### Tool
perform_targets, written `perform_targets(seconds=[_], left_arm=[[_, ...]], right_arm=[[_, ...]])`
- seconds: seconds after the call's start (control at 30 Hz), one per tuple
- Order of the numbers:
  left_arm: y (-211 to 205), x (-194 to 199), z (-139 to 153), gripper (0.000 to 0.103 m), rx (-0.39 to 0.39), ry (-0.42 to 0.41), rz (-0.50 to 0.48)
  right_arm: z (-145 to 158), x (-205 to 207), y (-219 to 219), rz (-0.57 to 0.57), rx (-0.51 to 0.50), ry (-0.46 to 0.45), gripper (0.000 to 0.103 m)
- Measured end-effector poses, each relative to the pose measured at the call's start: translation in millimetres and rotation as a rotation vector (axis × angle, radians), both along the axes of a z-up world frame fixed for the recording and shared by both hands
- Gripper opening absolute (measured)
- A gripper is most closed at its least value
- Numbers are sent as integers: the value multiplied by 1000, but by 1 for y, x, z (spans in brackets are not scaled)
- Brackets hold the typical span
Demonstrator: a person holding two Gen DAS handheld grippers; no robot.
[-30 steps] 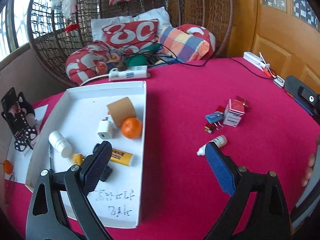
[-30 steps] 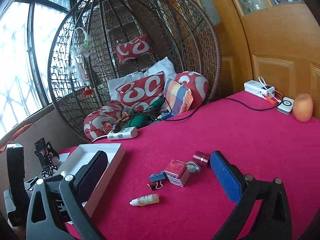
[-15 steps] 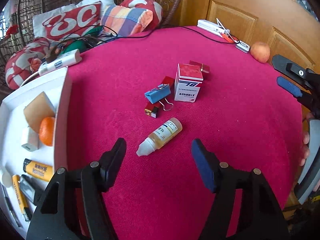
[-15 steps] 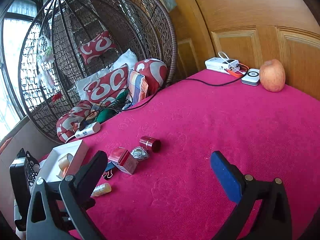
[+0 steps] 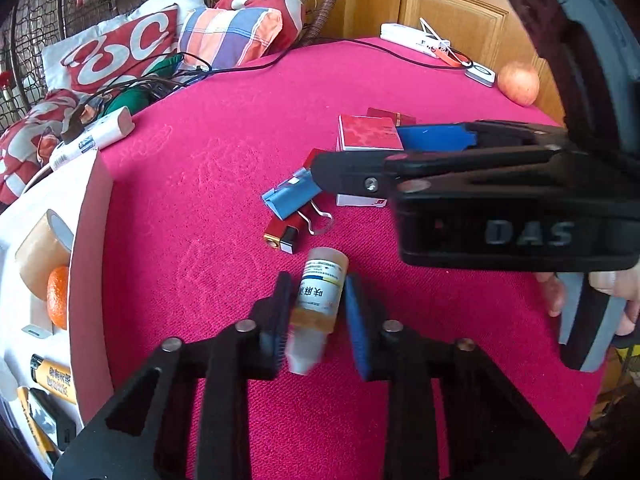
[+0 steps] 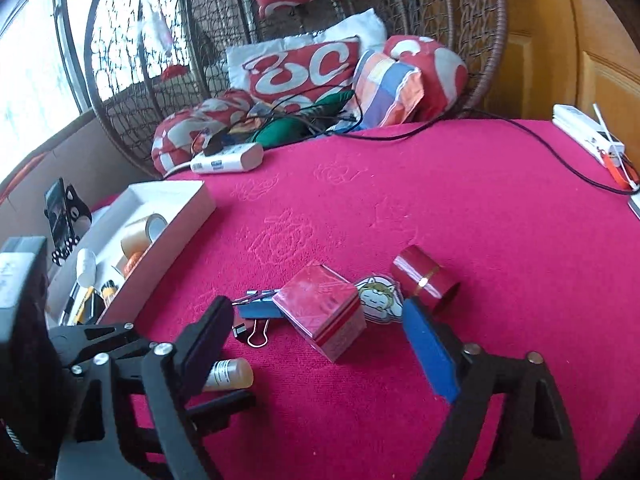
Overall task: Organize rigid objects
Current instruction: 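Grasp the amber dropper bottle with the left gripper while the right gripper grasps the red box, then lift the dropper bottle in the left gripper while the right gripper lifts the red box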
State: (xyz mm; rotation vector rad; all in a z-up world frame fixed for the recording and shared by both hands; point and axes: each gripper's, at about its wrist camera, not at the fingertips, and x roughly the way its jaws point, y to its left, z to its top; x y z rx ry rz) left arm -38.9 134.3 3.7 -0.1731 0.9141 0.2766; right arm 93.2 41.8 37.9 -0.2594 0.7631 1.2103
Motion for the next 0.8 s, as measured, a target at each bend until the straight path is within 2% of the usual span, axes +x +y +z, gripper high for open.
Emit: perform_targets(seconds=[0.03,0.07,0.1,0.2,0.37,0.53,0.8], left_arm=[[0,-2,0,20,0,1,-3],[-1,-4,0,20,8,-1,-4],[-3,-6,1,20,17,-6,-1],[-5,-15,1,19,-8,-23,21],[-10,-23,14,19,-2,-43,64],[-16,-31,27,19,-85,-76,46],[-30,-39,41,19,-59,-97,35]], right_arm=[[-5,-1,6,22,-24,-2,57],[-10,-3,11,42,-48,-12,47],[-11,-6,11,55,-46,-41,45],[-6,-12,1,50,-28,-69,45],[15,-12,-31,6,77,0,45],[33,-19,-54,-3,132,17,45],[46,-26,-64,-6,170,25,45]])
